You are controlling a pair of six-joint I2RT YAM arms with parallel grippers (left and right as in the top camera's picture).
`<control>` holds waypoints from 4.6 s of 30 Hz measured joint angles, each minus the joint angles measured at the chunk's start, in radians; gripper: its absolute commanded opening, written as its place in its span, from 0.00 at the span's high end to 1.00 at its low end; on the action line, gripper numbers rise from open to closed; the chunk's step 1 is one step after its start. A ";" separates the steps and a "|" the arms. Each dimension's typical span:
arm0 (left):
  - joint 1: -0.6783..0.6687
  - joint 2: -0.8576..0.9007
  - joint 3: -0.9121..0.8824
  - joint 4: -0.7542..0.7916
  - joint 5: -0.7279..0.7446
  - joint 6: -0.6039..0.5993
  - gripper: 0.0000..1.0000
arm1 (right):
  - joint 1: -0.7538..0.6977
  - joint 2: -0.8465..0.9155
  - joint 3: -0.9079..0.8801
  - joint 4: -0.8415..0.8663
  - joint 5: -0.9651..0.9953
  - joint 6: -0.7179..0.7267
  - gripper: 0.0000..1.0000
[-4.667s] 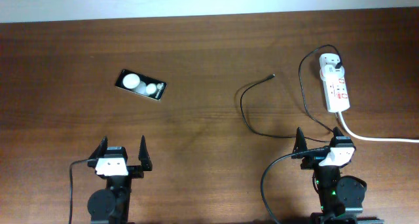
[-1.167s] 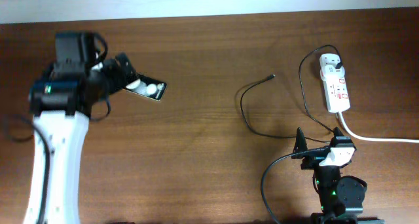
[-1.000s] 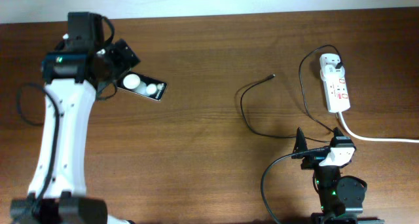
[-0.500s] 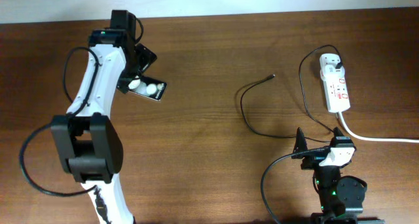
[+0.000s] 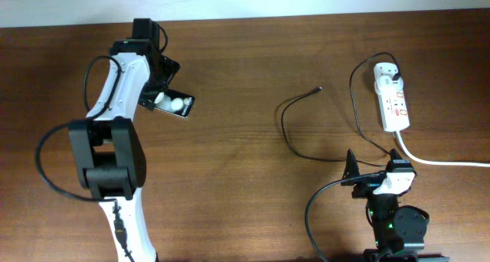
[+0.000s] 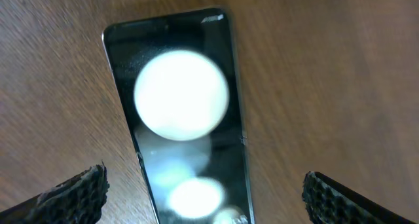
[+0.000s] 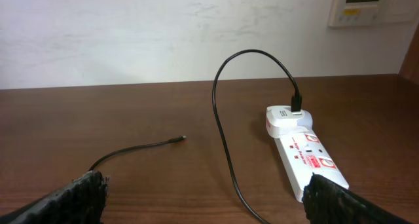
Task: Plug charger to phone and switch on socket
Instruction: 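Move the left gripper over the black phone and lower onto it, then close the left gripper on the phone's sides and lift it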
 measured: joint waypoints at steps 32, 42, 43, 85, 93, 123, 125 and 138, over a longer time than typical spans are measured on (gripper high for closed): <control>-0.002 0.118 0.040 -0.090 0.030 0.192 0.28 | 0.000 0.000 0.000 0.000 0.000 0.000 0.01; -0.001 0.153 0.130 -0.237 0.060 0.374 0.01 | 0.000 0.000 0.000 0.000 0.000 0.000 0.01; -0.002 0.164 0.159 -0.260 0.062 0.373 0.01 | 0.000 0.000 0.000 0.000 0.000 0.000 0.01; -0.060 0.136 0.044 -0.147 0.031 0.121 0.02 | 0.000 0.000 0.000 0.000 0.000 0.000 0.01; -0.048 0.126 0.019 -0.085 0.044 0.112 0.04 | 0.000 0.000 0.000 0.000 0.000 0.000 0.01; -0.030 0.103 -0.038 -0.078 0.060 0.108 0.09 | 0.000 0.000 0.000 0.000 0.000 0.001 0.01; -0.029 0.103 -0.038 -0.078 0.064 0.108 0.12 | 0.000 0.000 0.000 0.000 0.000 0.000 0.01; -0.024 0.105 -0.026 -0.109 0.085 0.123 0.34 | 0.000 0.000 0.000 0.000 0.000 0.000 0.01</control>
